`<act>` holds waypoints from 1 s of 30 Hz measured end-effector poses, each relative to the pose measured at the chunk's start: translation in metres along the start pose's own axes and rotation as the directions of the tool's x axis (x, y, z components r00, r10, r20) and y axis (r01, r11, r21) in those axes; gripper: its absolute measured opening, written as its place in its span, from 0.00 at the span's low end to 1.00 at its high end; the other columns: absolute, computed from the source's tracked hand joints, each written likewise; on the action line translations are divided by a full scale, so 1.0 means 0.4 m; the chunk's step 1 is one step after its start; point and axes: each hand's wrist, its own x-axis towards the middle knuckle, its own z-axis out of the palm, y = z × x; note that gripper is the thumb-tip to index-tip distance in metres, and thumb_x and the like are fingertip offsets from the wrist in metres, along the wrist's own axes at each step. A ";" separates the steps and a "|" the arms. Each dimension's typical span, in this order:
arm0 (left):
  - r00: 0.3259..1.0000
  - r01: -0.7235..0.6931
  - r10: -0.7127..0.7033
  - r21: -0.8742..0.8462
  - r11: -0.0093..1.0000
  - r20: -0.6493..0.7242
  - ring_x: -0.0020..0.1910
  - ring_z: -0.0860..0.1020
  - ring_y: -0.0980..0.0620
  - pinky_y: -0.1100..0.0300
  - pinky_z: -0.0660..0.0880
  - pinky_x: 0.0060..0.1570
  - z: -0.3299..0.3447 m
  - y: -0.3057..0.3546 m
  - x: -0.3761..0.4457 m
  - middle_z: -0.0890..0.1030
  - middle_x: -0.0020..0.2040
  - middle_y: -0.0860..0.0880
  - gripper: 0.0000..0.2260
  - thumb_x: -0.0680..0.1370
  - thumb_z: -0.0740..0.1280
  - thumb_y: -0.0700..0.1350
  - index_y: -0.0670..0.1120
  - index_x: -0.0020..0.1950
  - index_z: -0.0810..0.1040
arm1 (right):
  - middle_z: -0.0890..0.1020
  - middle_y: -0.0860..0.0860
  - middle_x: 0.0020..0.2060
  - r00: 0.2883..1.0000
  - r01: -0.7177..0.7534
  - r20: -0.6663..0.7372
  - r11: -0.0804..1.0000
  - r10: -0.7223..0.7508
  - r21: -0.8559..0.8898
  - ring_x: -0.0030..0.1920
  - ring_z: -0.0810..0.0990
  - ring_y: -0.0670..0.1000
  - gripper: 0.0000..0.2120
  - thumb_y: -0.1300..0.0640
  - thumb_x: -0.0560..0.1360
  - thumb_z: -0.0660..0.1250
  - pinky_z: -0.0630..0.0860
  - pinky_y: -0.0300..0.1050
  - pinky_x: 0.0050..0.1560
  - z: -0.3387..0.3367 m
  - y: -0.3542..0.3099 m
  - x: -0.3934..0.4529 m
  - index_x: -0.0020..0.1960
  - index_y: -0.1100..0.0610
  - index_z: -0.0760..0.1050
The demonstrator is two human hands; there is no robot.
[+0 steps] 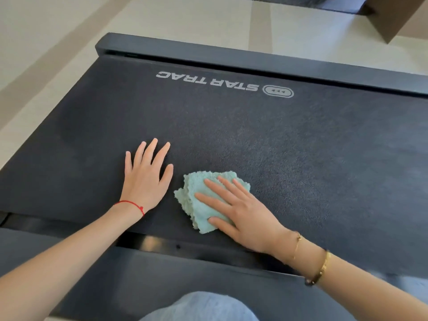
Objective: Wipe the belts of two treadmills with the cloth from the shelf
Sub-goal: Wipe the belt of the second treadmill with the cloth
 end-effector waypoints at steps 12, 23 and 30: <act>0.993 0.113 -0.112 0.014 0.994 -0.041 0.79 0.54 0.44 0.37 0.49 0.75 -0.051 -0.161 -0.072 0.59 0.80 0.46 0.23 0.84 0.55 0.53 0.53 0.79 0.60 | 0.51 0.45 0.79 0.995 0.102 0.004 0.995 -0.102 0.003 0.79 0.45 0.53 0.25 0.42 0.83 0.50 0.40 0.52 0.78 0.038 -0.132 0.058 0.79 0.42 0.50; 0.988 0.137 -0.135 0.019 0.990 -0.079 0.78 0.56 0.42 0.35 0.50 0.75 -0.049 -0.179 -0.077 0.61 0.79 0.44 0.24 0.82 0.53 0.52 0.50 0.79 0.61 | 0.53 0.49 0.79 0.983 -0.177 -0.052 0.983 0.174 -0.046 0.79 0.48 0.56 0.27 0.40 0.81 0.44 0.45 0.57 0.78 0.008 -0.001 0.205 0.79 0.43 0.53; 0.987 0.141 -0.137 0.043 0.989 -0.083 0.78 0.56 0.42 0.35 0.51 0.75 -0.047 -0.178 -0.076 0.61 0.79 0.45 0.24 0.83 0.54 0.52 0.51 0.79 0.61 | 0.52 0.45 0.79 0.993 0.118 0.000 0.993 -0.118 -0.010 0.79 0.46 0.51 0.24 0.42 0.84 0.49 0.43 0.52 0.78 0.038 -0.117 0.104 0.79 0.42 0.52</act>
